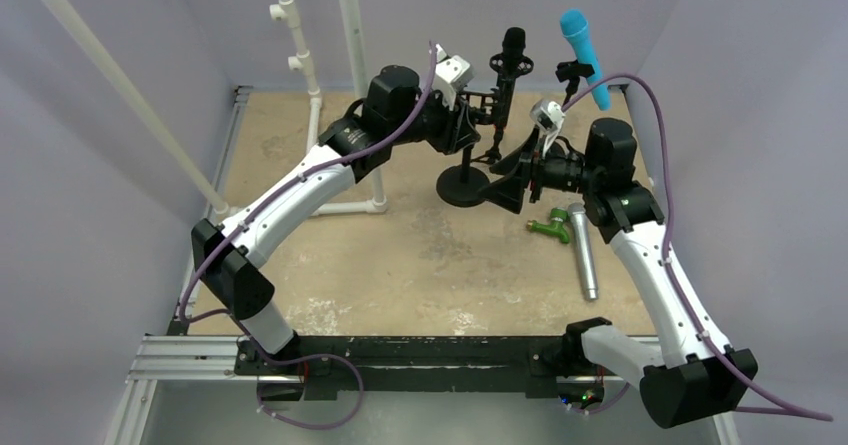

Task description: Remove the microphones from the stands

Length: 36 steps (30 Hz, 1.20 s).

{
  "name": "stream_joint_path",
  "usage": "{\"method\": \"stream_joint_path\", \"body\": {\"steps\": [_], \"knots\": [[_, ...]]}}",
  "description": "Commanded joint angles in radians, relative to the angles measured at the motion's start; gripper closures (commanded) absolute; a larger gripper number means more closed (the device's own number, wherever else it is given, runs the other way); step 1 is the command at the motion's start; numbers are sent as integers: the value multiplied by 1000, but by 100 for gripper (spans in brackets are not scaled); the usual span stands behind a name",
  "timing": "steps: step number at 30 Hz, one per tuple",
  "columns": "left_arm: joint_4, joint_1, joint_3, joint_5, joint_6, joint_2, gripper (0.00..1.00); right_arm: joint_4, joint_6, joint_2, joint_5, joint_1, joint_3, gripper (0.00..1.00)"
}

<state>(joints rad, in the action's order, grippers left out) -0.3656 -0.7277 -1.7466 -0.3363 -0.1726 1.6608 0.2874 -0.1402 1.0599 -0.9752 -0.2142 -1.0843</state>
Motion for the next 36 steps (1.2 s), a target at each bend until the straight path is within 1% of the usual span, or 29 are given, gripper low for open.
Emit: {"method": "stream_joint_path", "body": {"steps": [1, 4, 7, 8, 13, 15, 20, 25, 30, 36], "knots": [[208, 58, 76, 59, 20, -4, 100, 62, 81, -35, 29, 13, -56, 21], [282, 85, 131, 61, 14, 17, 100, 85, 94, -39, 30, 22, -72, 20], [348, 98, 175, 66, 53, 47, 100, 84, 96, -42, 26, 35, -70, 20], [389, 99, 186, 80, 63, 58, 100, 81, 94, -43, 24, 40, -65, 20], [443, 104, 196, 215, 94, 133, 100, 59, 75, -57, 12, 53, -44, 19], [471, 112, 196, 236, 92, 157, 100, 57, 74, -60, 9, 55, -41, 19], [495, 122, 165, 374, 99, 213, 100, 37, 63, -61, 1, 58, -28, 18], [525, 127, 147, 464, 146, 245, 100, 20, 55, -63, -6, 64, -12, 18], [534, 129, 88, 539, 162, 296, 100, 7, 43, -64, -13, 71, -4, 18], [523, 130, 26, 590, 159, 359, 100, -4, 34, -70, -19, 82, 6, 17]]}}
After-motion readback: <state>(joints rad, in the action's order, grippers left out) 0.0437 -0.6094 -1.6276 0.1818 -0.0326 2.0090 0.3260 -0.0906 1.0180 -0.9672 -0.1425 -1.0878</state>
